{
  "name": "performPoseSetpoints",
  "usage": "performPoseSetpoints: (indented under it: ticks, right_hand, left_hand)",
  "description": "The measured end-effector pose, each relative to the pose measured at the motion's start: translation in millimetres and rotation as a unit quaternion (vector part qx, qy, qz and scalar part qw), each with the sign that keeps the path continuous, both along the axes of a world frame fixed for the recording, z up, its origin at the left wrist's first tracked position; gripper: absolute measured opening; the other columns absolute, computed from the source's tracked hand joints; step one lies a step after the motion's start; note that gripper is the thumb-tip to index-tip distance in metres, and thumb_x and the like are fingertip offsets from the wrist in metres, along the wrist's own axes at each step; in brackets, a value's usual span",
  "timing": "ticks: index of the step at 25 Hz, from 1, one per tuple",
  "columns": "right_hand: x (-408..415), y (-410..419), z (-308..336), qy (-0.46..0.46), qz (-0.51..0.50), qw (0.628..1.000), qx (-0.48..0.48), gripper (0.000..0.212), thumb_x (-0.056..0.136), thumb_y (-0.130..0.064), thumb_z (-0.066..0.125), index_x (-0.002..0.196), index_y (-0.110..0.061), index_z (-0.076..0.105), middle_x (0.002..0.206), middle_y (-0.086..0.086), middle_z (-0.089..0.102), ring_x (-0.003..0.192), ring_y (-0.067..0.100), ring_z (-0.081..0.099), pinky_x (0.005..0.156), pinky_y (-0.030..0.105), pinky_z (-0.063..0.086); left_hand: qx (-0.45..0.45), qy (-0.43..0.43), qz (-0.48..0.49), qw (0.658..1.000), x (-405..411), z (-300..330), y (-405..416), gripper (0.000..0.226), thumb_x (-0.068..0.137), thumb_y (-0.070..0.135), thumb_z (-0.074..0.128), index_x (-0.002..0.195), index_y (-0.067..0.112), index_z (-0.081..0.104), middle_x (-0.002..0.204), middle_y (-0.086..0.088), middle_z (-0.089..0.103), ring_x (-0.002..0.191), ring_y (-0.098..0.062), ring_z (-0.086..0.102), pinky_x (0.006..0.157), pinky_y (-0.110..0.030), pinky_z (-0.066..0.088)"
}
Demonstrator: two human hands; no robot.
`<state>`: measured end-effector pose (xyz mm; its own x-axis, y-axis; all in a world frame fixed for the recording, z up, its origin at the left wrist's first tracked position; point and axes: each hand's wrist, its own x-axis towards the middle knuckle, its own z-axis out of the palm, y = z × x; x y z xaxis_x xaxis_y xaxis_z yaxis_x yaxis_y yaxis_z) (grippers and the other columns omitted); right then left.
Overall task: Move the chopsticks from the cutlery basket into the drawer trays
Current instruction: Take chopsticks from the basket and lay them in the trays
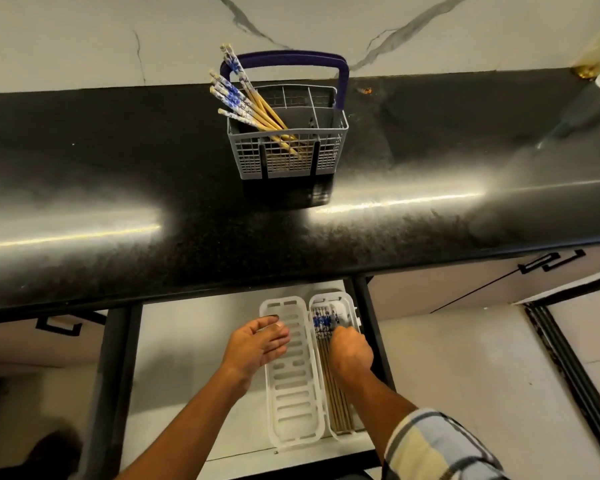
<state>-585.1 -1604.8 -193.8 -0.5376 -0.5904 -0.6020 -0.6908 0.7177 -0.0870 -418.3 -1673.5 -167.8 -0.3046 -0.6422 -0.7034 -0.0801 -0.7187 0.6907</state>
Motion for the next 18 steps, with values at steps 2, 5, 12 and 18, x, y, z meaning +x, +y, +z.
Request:
performPoseSetpoints:
  ticks: [2, 5, 12, 18]
  right_hand:
    - [2.2, -1.5, -0.2, 0.002, -0.009, 1.000, 0.003, 0.017, 0.097, -0.009, 0.054, 0.108, -0.007, 0.067, 0.101, 0.007, 0.073, 0.088, 0.020, 0.073, 0.075, 0.031, 0.062]
    - [3.8, -1.6, -1.7, 0.003, -0.005, 1.000, 0.004, 0.016, 0.097, -0.011, 0.056, 0.109, -0.007, 0.065, 0.103, 0.007, 0.073, 0.090, 0.020, 0.072, 0.076, 0.028, 0.060]
    - [4.0, -1.7, -4.1, -0.003, -0.020, 1.000, -0.008, 0.016, 0.097, -0.014, 0.056, 0.109, -0.008, 0.065, 0.101, 0.007, 0.073, 0.089, 0.020, 0.072, 0.077, 0.030, 0.060]
    - [4.1, 4.4, -6.6, -0.007, 0.003, 1.000, -0.013, 0.017, 0.098, -0.013, 0.055, 0.112, -0.008, 0.063, 0.102, 0.007, 0.072, 0.089, 0.019, 0.072, 0.078, 0.030, 0.061]
  left_hand:
    - [0.001, 0.003, 0.010, 1.000, 6.4, -1.9, 1.2, 0.027, 0.093, 0.014, 0.064, 0.119, 0.006, 0.064, 0.102, -0.015, 0.077, 0.094, -0.027, 0.075, 0.085, -0.040, 0.061]
    - [0.003, 0.007, 0.021, 1.000, 14.1, -3.5, 1.5, 0.027, 0.092, 0.014, 0.064, 0.118, 0.005, 0.064, 0.101, -0.015, 0.077, 0.094, -0.028, 0.075, 0.083, -0.038, 0.062]
    - [0.009, 0.011, 0.035, 0.999, 23.8, -4.6, -2.8, 0.027, 0.091, 0.013, 0.064, 0.116, 0.004, 0.064, 0.101, -0.017, 0.077, 0.096, -0.031, 0.075, 0.082, -0.040, 0.062]
    - [0.012, 0.016, 0.040, 0.999, 23.0, -1.1, -4.5, 0.027, 0.090, 0.011, 0.065, 0.116, 0.003, 0.064, 0.101, -0.018, 0.076, 0.096, -0.032, 0.074, 0.081, -0.039, 0.062]
